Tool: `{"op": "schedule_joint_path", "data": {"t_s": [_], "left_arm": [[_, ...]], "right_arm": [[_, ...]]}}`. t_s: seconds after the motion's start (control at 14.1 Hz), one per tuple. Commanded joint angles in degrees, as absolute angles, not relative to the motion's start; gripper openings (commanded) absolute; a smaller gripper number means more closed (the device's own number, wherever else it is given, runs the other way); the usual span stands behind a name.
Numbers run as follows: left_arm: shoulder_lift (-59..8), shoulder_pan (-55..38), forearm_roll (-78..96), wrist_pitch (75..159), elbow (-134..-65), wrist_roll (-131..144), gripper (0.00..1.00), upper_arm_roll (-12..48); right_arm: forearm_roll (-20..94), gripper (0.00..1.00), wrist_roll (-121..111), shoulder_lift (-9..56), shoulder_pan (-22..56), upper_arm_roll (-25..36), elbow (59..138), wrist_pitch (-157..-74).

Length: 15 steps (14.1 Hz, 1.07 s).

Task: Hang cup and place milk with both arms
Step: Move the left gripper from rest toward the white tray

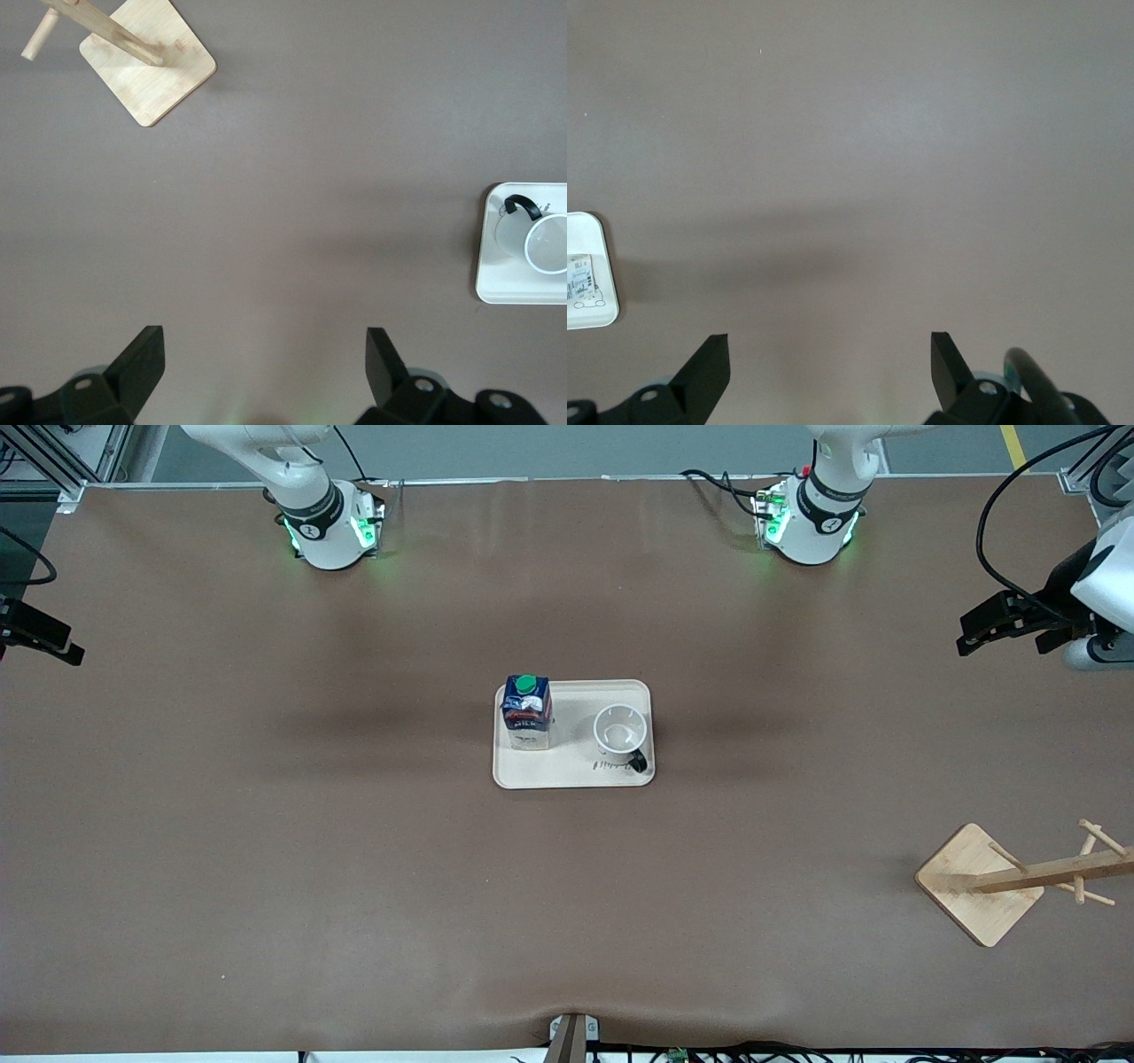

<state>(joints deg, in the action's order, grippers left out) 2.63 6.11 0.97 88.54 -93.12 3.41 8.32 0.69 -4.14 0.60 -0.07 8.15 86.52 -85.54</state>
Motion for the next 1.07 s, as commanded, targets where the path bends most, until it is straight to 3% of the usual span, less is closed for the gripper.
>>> {"op": "schedule_joint_path", "data": {"t_s": [0.0, 1.0], "left_arm": [[1.9, 6.3, -0.1, 87.4, -91.7, 3.3, 1.0, 8.7], [-1.6, 8.4, 0.4, 87.3, -91.6, 2.3, 1.0, 8.2]], "right_arm": [[1.2, 1.0, -3.7, 0.7, -1.7, 7.3, 86.3, -85.6], [1.3, 1.0, -3.7, 0.7, -1.7, 7.3, 86.3, -85.6]]}}
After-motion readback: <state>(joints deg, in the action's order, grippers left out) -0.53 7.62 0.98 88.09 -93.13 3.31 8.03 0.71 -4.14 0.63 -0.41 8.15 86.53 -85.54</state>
